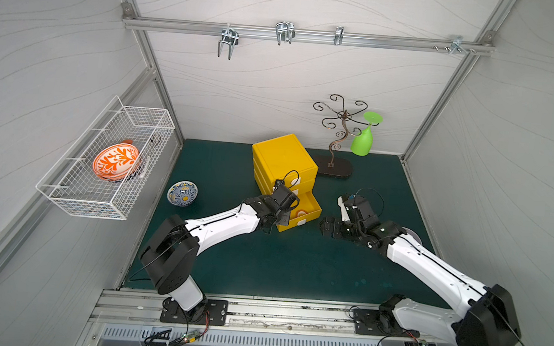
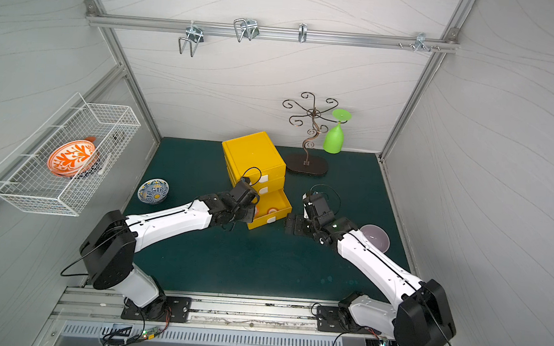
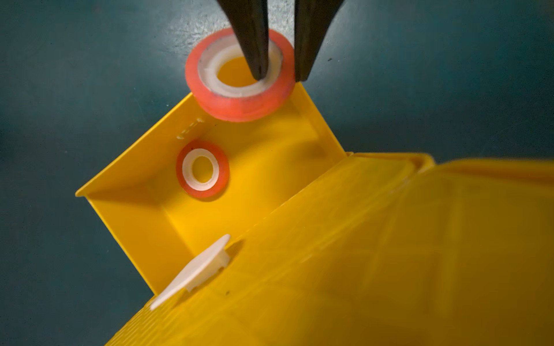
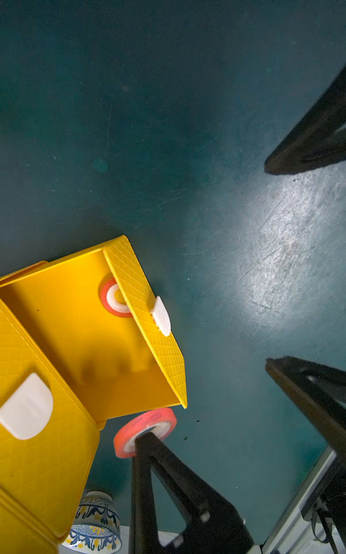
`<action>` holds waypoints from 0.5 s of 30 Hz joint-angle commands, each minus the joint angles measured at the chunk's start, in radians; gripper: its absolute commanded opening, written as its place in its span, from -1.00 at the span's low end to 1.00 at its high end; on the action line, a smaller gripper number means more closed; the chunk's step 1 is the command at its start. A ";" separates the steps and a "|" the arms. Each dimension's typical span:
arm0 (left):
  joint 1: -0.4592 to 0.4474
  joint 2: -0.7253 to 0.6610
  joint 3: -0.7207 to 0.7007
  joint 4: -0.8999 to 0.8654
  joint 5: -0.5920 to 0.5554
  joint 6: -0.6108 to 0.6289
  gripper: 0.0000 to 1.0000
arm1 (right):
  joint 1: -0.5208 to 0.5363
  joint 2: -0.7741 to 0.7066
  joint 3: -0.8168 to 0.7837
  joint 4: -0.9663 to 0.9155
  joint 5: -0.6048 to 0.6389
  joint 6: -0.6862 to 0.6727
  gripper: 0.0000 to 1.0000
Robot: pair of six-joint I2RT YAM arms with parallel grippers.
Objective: Place the transparent tape into the drawer according to color
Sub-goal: Place the tape in the drawer.
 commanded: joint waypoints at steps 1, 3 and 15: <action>-0.004 0.019 0.043 0.049 -0.038 0.017 -0.72 | -0.008 -0.008 -0.020 0.013 0.000 0.012 0.98; -0.004 0.017 0.042 0.050 -0.043 0.018 -0.42 | -0.007 -0.005 -0.024 0.017 -0.005 0.013 0.98; -0.010 -0.109 -0.012 0.051 -0.033 0.019 0.09 | 0.006 0.024 -0.060 0.104 -0.042 -0.020 0.98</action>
